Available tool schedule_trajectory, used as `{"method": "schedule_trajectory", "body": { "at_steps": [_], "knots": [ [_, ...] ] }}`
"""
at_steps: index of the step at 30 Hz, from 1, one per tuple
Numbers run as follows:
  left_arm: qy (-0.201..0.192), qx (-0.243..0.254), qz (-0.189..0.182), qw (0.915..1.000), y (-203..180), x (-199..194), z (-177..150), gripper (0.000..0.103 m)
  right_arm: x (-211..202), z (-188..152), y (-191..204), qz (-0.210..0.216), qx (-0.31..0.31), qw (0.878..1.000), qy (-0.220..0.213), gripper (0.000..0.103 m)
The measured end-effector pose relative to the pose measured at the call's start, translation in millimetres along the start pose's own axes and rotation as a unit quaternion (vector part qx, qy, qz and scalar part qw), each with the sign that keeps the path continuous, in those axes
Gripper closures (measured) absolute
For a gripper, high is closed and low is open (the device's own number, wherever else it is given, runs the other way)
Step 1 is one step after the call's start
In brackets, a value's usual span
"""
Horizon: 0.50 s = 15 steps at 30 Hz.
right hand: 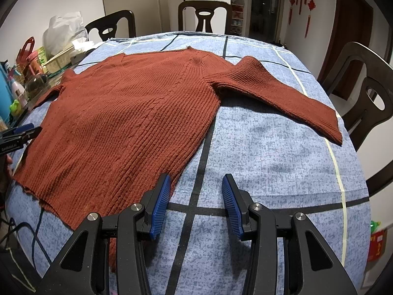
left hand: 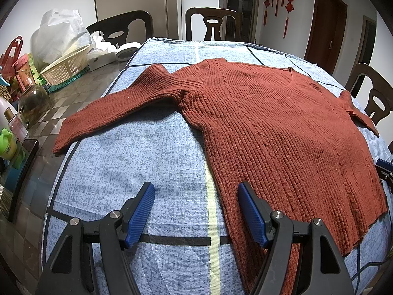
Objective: Fold small clothes
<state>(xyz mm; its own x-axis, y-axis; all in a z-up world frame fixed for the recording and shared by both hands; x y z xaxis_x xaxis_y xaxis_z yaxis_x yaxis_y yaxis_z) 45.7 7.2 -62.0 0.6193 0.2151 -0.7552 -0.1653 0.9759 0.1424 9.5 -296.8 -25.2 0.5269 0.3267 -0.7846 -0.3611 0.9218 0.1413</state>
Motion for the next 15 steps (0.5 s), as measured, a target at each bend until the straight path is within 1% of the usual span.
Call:
{"method": "schedule_trajectory", "body": {
  "at_steps": [9,15],
  "knots": [
    [0.003,-0.002,0.001,1.0000,0.5,0.6,-1.1,0.030,0.5,-0.3,0.1,0.001,0.003,1.000,0.000,0.058],
    [0.013,0.002,0.000,0.9999,-0.6,1.8,0.5,0.030,0.3,1.8,-1.1,-0.002,-0.001,1.000,0.010,0.058]
  ]
}}
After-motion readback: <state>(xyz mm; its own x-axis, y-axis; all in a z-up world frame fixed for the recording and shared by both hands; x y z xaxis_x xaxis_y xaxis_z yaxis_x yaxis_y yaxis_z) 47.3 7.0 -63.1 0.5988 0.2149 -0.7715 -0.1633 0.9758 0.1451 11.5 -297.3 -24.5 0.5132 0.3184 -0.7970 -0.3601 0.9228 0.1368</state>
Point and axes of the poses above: each gripper's, at about its wrist camera, not at the fingertips, and x roughly the way its jaws point, y to its left, z to its top, the point moved 8 cm from there along x, roughly the way its jaws point, and after that the axes turned 12 degrees about z, right-handed, at the moved point
